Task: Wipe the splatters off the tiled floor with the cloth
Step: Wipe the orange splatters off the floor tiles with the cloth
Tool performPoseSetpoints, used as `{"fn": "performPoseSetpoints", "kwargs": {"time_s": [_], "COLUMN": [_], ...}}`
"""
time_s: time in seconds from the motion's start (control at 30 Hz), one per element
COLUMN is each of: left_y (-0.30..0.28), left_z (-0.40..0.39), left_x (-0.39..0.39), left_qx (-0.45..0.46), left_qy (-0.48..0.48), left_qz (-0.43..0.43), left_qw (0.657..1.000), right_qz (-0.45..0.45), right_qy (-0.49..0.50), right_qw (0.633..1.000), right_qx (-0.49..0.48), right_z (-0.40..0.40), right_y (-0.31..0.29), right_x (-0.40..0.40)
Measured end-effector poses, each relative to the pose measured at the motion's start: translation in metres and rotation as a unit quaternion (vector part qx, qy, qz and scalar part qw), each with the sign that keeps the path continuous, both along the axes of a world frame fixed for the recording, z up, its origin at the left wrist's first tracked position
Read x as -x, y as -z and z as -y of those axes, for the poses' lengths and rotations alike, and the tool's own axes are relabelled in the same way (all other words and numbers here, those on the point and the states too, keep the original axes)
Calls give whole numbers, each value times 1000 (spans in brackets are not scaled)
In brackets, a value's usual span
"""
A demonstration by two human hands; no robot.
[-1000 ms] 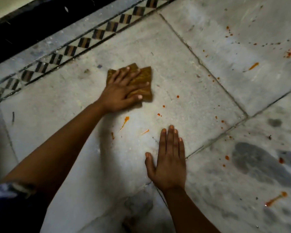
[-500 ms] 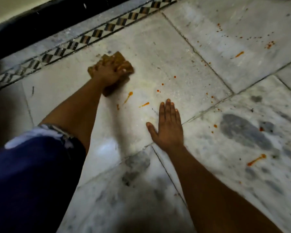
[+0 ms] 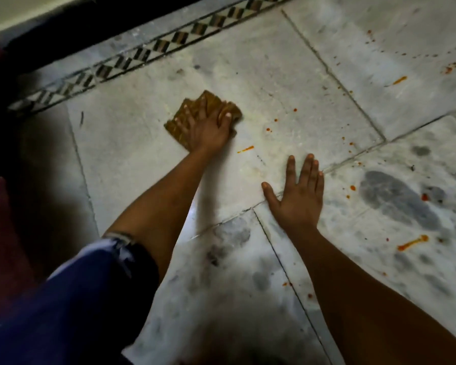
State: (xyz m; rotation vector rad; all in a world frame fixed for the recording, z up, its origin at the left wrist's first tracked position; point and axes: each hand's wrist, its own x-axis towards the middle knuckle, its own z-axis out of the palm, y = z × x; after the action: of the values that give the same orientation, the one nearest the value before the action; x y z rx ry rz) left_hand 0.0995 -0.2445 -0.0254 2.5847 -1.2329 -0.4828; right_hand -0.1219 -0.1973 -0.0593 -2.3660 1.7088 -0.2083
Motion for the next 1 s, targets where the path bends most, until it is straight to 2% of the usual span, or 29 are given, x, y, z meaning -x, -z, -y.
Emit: {"fn": "performPoseSetpoints", "kwargs": {"time_s": [0.1, 0.17, 0.23, 0.27, 0.3, 0.37, 0.43, 0.5, 0.57, 0.63, 0.73, 0.8, 0.9, 1.0], "left_y": [1, 4, 8, 10, 12, 12, 7, 0, -2, 2, 5, 8, 8, 4], "left_z": [23, 8, -27, -47, -64, -72, -55, -28, -8, -10, -51, -83, -90, -38], "left_x": [-8, 4, 9, 3, -7, -36, -56, -59, -44, -16, 20, 17, -10, -14], "left_qx": [-20, -22, -3, 4, 6, -8, -43, -57, -64, -61, -41, -26, -25, -36], "left_qy": [19, 128, 268, 303, 297, 195, 90, 51, 76, 157, 294, 345, 279, 163], "left_qz": [-2, 49, 97, 113, 125, 131, 98, 78, 67, 77, 89, 97, 102, 82], "left_qw": [1000, 990, 958, 946, 947, 972, 990, 994, 993, 983, 951, 933, 955, 983], "right_qz": [13, 14, 12, 12, 11, 14, 16, 15, 13, 14, 23, 26, 30, 26], "right_qy": [2, 5, 10, 11, 12, 10, 8, 7, 10, 16, 16, 17, 17, 19], "right_qw": [1000, 1000, 1000, 1000, 1000, 1000, 1000, 1000, 1000, 1000, 1000, 999, 999, 999], "right_qx": [7, 9, 13, 14, 14, 20, 19, 14, 13, 13, 13, 14, 18, 18], "right_z": [2, 1, 2, 3, 2, 2, 2, 2, 2, 2, 2, 2, 2, 2], "right_y": [0, 0, 1, 2, 3, 4, 4, 3, 1, -1, -2, -1, 2, 1], "right_x": [-2, -1, -1, -1, 0, -1, -1, -1, -1, -1, 0, 0, -1, -1]}}
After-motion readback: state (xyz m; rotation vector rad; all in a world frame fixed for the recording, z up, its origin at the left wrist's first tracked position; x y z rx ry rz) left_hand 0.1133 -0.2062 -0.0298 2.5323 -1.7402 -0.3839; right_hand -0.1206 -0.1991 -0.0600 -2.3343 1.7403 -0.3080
